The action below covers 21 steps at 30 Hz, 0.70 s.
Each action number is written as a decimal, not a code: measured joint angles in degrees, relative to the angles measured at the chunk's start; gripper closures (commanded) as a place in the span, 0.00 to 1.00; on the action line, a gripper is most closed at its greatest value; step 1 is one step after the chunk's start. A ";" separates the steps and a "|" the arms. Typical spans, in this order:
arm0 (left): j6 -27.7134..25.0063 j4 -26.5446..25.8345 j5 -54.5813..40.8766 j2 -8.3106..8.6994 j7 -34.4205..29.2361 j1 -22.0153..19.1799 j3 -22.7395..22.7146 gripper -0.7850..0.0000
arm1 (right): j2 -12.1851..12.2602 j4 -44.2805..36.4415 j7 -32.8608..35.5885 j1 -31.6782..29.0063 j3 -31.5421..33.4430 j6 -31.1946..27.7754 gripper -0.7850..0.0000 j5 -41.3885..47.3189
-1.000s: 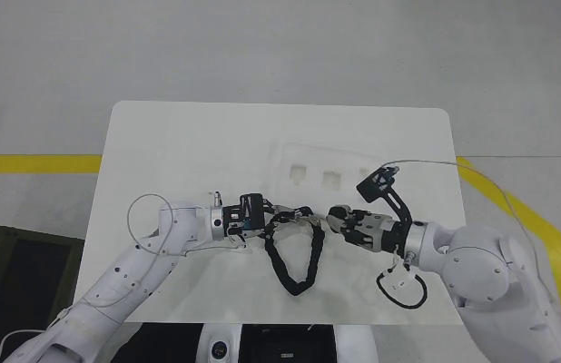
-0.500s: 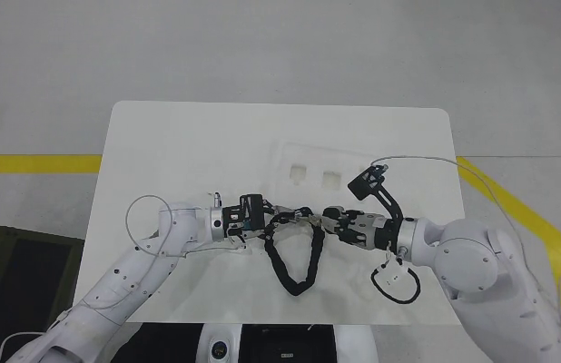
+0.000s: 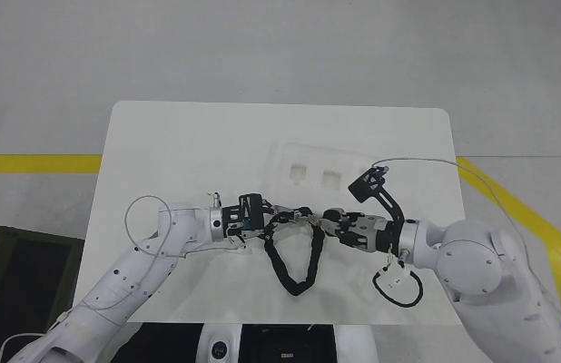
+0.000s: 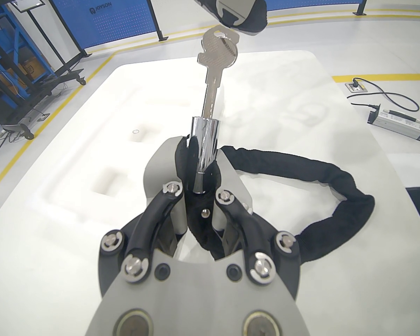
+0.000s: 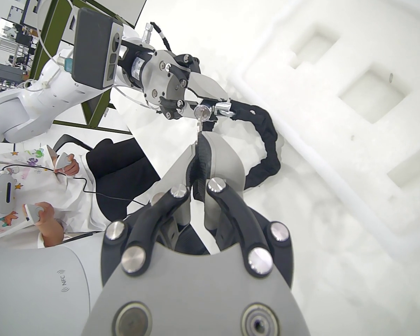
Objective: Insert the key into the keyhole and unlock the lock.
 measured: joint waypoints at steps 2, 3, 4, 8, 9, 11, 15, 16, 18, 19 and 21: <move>-0.01 -0.09 0.15 -0.02 -0.02 0.04 -0.06 1.00 | -0.01 0.09 -0.04 0.25 -0.40 0.01 1.00 -0.03; -0.04 -0.11 0.21 -0.02 -0.01 0.05 -0.09 1.00 | -0.02 0.14 -0.05 0.38 -0.59 0.03 1.00 -0.04; -0.06 -0.13 0.26 -0.03 0.01 0.07 -0.12 1.00 | -0.04 0.20 -0.07 0.56 -0.85 0.08 1.00 -0.07; -0.19 -0.21 0.41 -0.10 0.02 0.09 -0.15 1.00 | -0.10 0.42 -0.08 1.24 -1.78 0.31 1.00 -0.37; -0.22 -0.26 0.44 -0.12 0.03 0.09 -0.13 1.00 | -0.12 0.52 -0.08 1.40 -2.03 0.39 1.00 -0.45; -0.27 -0.29 0.54 -0.17 0.02 0.09 -0.09 1.00 | -0.17 0.79 -0.14 1.83 -2.61 0.53 1.00 -0.50; -0.32 -0.38 0.75 -0.24 0.17 0.07 -0.09 1.00 | -0.28 1.32 -0.19 2.67 -3.68 0.82 1.00 -0.70; -0.33 -0.42 0.83 -0.25 0.20 0.08 -0.08 1.00 | -0.31 1.46 -0.22 2.92 -3.95 0.97 1.00 -0.79; -0.40 -0.47 0.92 -0.28 0.25 0.10 -0.08 1.00 | -0.35 1.63 -0.25 3.25 -4.29 1.18 1.00 -0.92; -0.43 -0.50 0.96 -0.30 0.31 0.11 -0.07 1.00 | -0.36 1.74 -0.26 3.44 -4.47 1.30 1.00 -0.99; -0.49 -0.51 1.06 -0.32 0.37 0.11 -0.06 1.00 | -0.39 1.89 -0.27 3.66 -4.72 1.44 1.00 -1.00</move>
